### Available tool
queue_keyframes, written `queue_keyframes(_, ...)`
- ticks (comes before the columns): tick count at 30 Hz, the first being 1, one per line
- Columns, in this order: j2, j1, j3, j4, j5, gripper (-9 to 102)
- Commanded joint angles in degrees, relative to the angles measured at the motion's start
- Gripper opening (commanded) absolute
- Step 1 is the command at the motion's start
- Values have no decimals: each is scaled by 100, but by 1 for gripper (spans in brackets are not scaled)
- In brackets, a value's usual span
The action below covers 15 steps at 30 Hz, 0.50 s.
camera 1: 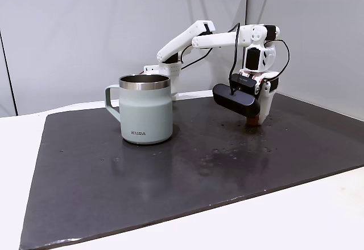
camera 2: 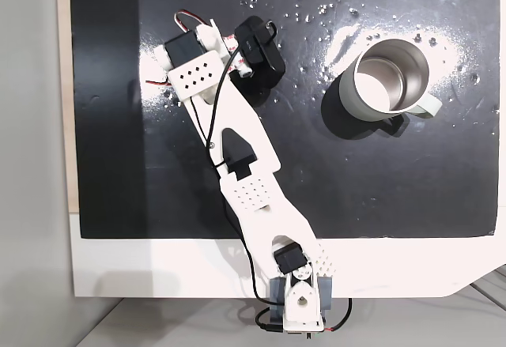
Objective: Grasp a cube and put it in the cup.
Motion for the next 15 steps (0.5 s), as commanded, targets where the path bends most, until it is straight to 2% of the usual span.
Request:
queue_keyframes(1,35,26,-334,70,-9,4)
queue_keyframes(6,413,35,-299,123,79,3)
queue_keyframes(15,2610,35,782,-193,334,4)
